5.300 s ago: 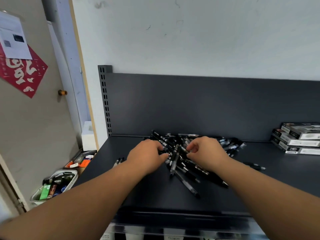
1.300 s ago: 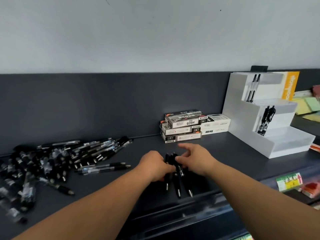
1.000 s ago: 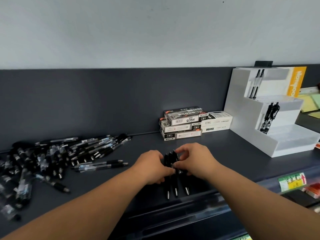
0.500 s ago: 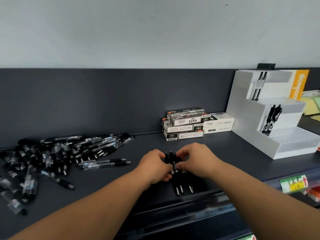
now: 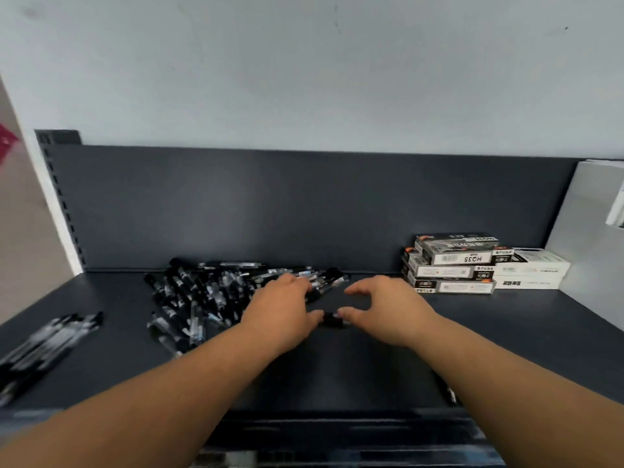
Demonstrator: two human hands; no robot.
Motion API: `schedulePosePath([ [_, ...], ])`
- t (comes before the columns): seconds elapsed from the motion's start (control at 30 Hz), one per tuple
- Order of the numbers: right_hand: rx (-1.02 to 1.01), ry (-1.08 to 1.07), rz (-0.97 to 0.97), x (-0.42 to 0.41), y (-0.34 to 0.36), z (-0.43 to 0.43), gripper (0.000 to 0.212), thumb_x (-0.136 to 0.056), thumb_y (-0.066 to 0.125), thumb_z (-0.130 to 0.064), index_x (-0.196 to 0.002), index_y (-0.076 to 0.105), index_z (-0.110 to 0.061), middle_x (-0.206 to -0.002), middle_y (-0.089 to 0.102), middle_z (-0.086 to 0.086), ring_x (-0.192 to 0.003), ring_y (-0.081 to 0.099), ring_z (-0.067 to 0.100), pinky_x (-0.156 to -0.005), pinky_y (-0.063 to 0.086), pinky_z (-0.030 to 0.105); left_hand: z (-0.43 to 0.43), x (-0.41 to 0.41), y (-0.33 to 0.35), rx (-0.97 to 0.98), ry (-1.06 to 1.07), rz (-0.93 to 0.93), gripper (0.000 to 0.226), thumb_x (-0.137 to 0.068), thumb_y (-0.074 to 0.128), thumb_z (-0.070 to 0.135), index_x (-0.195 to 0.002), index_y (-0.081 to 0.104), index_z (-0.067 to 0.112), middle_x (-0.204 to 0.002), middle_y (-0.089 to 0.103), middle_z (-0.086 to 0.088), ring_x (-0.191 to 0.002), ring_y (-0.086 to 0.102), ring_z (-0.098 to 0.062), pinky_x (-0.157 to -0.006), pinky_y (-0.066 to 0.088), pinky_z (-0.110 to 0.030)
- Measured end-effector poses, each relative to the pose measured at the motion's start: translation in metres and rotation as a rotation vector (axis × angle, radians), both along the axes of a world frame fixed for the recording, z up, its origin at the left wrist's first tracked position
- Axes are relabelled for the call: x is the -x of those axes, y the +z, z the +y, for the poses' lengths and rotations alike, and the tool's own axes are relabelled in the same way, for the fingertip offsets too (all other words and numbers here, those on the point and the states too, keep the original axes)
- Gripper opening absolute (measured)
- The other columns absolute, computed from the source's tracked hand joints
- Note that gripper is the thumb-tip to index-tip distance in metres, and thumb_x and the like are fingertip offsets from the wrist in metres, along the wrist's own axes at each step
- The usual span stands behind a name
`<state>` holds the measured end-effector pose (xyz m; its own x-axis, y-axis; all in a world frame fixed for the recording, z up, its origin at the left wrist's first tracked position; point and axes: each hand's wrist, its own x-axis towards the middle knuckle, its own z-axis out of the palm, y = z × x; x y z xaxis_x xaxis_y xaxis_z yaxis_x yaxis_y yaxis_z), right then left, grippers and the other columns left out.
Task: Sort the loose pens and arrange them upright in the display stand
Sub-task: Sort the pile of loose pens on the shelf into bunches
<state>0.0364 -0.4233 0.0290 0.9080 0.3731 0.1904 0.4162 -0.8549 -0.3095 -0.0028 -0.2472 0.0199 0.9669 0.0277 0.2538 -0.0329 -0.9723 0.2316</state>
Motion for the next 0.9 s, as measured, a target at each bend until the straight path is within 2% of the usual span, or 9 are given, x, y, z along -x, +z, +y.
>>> schedulePosePath([
  [0.2,-0.020,0.146,0.001,0.004,0.000,0.080,0.039,-0.092,0.054,-0.048,-0.127,0.059,-0.034,-0.133,0.057,-0.010,-0.118,0.054,0.014,-0.099,0.043,0.028,0.097,0.023,0.013,-0.022,0.127,-0.001,0.048,-0.088,0.058,0.048,-0.131,0.052,0.029,-0.134,0.047,0.004,-0.123,0.048,-0.016,-0.103,0.040,-0.031],
  [0.37,-0.018,0.211,0.021,0.011,-0.003,0.132,0.043,-0.087,0.061,-0.047,-0.128,0.058,-0.035,-0.133,0.056,-0.008,-0.122,0.052,0.014,-0.102,0.043,0.032,0.157,0.039,0.009,-0.010,0.129,0.010,0.046,-0.086,0.062,0.047,-0.128,0.055,0.030,-0.132,0.047,0.006,-0.121,0.049,-0.014,-0.104,0.040,-0.032],
  [0.43,0.017,0.210,0.054,0.015,-0.004,0.144,0.042,-0.084,0.065,-0.047,-0.124,0.060,-0.035,-0.121,0.060,-0.010,-0.114,0.055,0.013,-0.097,0.047,0.032,0.173,0.044,0.004,0.004,0.103,0.018,0.045,-0.085,0.064,0.047,-0.127,0.056,0.031,-0.131,0.048,0.008,-0.120,0.049,-0.012,-0.103,0.040,-0.030],
  [0.53,0.068,0.187,0.118,0.020,-0.010,0.156,0.028,-0.079,0.071,-0.047,-0.103,0.063,-0.036,-0.094,0.061,-0.015,-0.092,0.058,0.010,-0.082,0.052,0.031,0.185,0.048,-0.006,0.034,0.054,0.037,0.044,-0.085,0.064,0.048,-0.126,0.056,0.033,-0.131,0.046,0.011,-0.118,0.049,-0.008,-0.103,0.039,-0.025],
  [0.6,0.101,0.162,0.119,0.024,-0.014,0.161,0.025,-0.076,0.072,-0.048,-0.094,0.059,-0.036,-0.091,0.061,-0.013,-0.089,0.055,0.008,-0.079,0.051,0.031,0.189,0.048,-0.013,0.055,0.023,0.033,0.043,-0.085,0.064,0.048,-0.125,0.057,0.034,-0.131,0.045,0.013,-0.117,0.049,-0.007,-0.102,0.039,-0.024],
  [0.8,0.019,0.050,0.087,0.028,-0.017,0.164,0.027,-0.076,0.073,-0.048,-0.093,0.059,-0.034,-0.088,0.062,-0.013,-0.086,0.058,0.008,-0.076,0.051,0.029,0.187,0.033,-0.020,0.079,-0.039,0.031,0.042,-0.087,0.061,0.048,-0.126,0.056,0.035,-0.129,0.047,0.013,-0.117,0.048,-0.007,-0.099,0.040,-0.022],
  [0.9,-0.041,0.037,0.057,0.026,-0.014,0.174,0.031,-0.078,0.071,-0.049,-0.102,0.062,-0.033,-0.088,0.062,-0.013,-0.087,0.060,0.010,-0.078,0.052,0.030,0.183,0.020,-0.020,0.076,-0.056,0.074,0.043,-0.089,0.060,0.045,-0.130,0.053,0.034,-0.134,0.046,0.009,-0.121,0.047,-0.010,-0.102,0.040,-0.027],
])
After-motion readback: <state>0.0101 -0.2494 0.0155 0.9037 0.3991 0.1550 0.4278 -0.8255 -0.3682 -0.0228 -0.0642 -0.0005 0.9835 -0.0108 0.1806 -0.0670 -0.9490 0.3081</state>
